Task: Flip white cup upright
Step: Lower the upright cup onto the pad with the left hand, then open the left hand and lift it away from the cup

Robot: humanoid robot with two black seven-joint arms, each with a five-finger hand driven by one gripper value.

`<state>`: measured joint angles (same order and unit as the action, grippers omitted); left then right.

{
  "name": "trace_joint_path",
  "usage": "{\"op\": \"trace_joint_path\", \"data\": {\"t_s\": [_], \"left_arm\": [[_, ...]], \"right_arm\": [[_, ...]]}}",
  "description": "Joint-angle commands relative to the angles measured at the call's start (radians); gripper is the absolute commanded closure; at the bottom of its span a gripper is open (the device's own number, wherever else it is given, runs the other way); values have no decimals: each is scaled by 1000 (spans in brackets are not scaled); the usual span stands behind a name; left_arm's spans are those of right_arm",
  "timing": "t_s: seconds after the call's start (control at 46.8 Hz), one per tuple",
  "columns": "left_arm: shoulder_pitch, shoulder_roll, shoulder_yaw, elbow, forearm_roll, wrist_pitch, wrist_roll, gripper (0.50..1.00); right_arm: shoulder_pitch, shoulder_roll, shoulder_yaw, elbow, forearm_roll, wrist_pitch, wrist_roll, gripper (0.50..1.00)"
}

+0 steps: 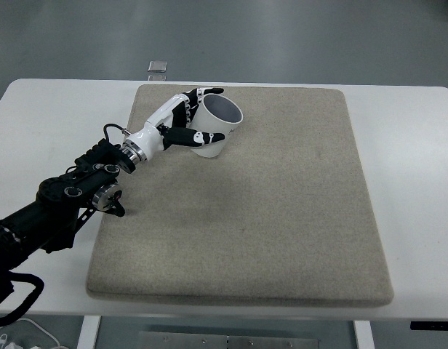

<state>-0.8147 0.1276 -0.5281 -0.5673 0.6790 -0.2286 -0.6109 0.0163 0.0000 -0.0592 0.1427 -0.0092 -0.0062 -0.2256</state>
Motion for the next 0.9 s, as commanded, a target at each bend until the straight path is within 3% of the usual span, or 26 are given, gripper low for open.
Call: {"op": "trace_joint_path", "data": {"t_s": [0.0, 0.085, 0.876], "left_arm": [[0, 0, -4, 0, -6, 0, 0, 532], [0, 0, -7, -5, -7, 0, 0, 508], [-14, 0, -47, -40, -9, -5, 0, 506]], "right_arm": [[-1, 0, -1, 0, 0, 0, 0, 570], [-1, 0, 1, 0, 0, 0, 0, 570], [1, 0, -1, 0, 0, 0, 0, 570]]}}
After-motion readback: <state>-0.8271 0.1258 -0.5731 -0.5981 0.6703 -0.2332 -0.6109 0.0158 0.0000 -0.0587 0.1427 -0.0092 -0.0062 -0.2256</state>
